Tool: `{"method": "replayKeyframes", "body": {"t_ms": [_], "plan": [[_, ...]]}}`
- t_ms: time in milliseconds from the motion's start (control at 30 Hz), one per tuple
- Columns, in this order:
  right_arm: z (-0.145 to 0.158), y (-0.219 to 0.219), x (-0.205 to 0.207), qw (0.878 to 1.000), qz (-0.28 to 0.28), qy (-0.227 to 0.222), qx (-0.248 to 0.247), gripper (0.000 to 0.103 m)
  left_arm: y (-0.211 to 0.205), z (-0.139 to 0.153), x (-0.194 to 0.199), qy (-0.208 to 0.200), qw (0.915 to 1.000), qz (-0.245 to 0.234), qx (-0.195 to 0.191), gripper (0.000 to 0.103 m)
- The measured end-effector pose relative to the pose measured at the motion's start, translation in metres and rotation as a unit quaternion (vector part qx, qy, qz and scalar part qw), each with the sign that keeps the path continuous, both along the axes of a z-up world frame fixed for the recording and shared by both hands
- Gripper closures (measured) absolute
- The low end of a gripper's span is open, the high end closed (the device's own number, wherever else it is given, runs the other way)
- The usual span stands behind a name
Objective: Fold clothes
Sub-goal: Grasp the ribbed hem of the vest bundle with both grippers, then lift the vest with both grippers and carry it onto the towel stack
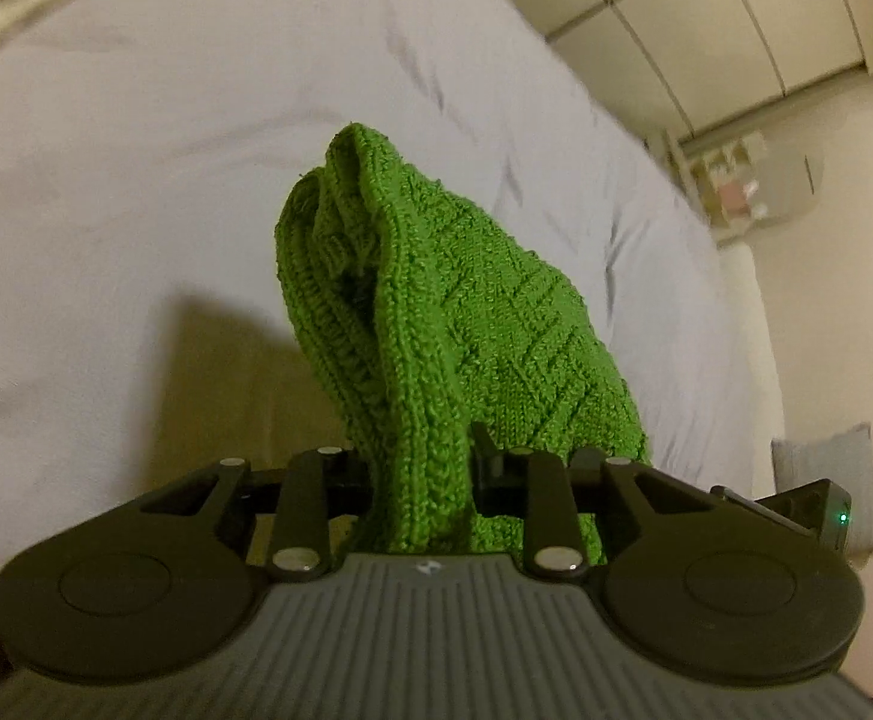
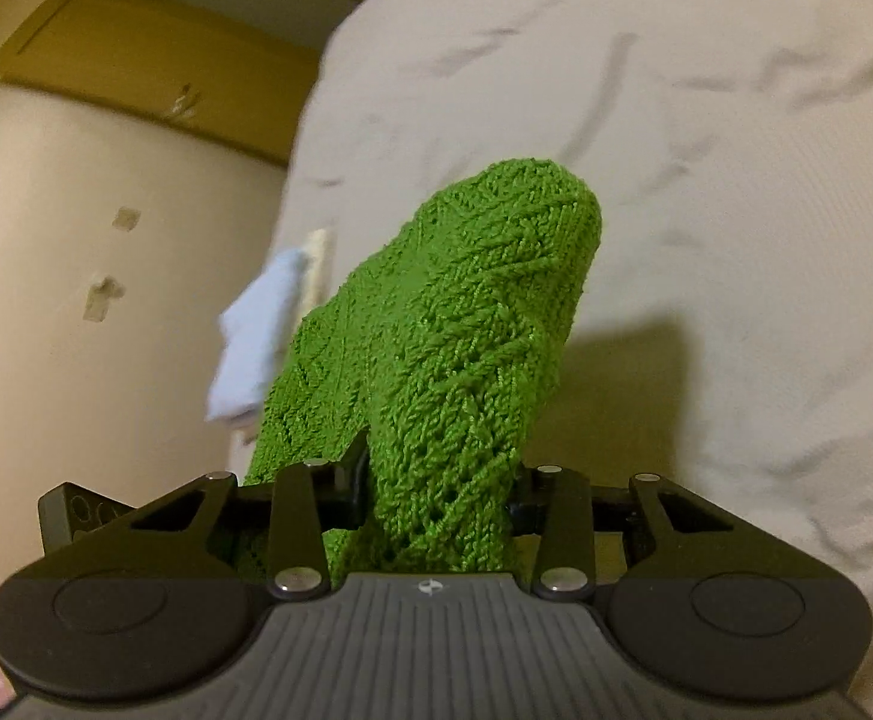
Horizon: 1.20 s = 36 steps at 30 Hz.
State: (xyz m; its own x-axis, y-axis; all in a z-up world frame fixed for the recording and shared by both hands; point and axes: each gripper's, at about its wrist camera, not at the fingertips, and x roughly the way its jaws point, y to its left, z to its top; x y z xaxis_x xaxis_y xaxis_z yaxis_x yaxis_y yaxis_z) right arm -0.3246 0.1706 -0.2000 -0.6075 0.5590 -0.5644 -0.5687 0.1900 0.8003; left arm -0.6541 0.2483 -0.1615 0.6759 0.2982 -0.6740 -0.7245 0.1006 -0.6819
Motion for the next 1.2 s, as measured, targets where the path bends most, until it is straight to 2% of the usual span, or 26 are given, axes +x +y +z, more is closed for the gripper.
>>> {"method": "replayKeyframes", "body": {"t_ms": [133, 333, 433, 633, 767, 933, 1200], "plan": [[0.043, 0.03, -0.025, 0.999, 0.035, -0.002, 0.028, 0.064, 0.011, 0.031, -0.042, -0.01, 0.9992, 0.031, 0.021, 0.08], [0.088, 0.088, -0.097, 0.996, 0.063, -0.008, 0.063, 0.064, 0.071, 0.055, -0.135, -0.014, 0.9984, 0.039, 0.039, 0.08], [0.095, 0.116, -0.146, 0.995, 0.06, -0.009, 0.076, 0.064, 0.103, 0.067, -0.182, -0.014, 0.9981, 0.04, 0.046, 0.08], [0.103, 0.193, -0.253, 0.997, 0.031, -0.009, 0.064, 0.064, 0.195, 0.079, -0.276, 0.002, 0.999, 0.008, 0.043, 0.08], [0.096, 0.246, -0.311, 0.997, 0.01, -0.009, 0.071, 0.064, 0.256, 0.075, -0.322, 0.013, 0.9985, -0.008, 0.053, 0.079], [0.064, 0.303, -0.378, 0.996, -0.008, -0.018, 0.085, 0.064, 0.323, 0.046, -0.358, 0.018, 0.9979, -0.024, 0.057, 0.079], [0.007, 0.376, -0.423, 0.996, -0.021, -0.045, 0.068, 0.064, 0.393, -0.019, -0.375, 0.012, 0.9984, -0.043, 0.036, 0.079]]}}
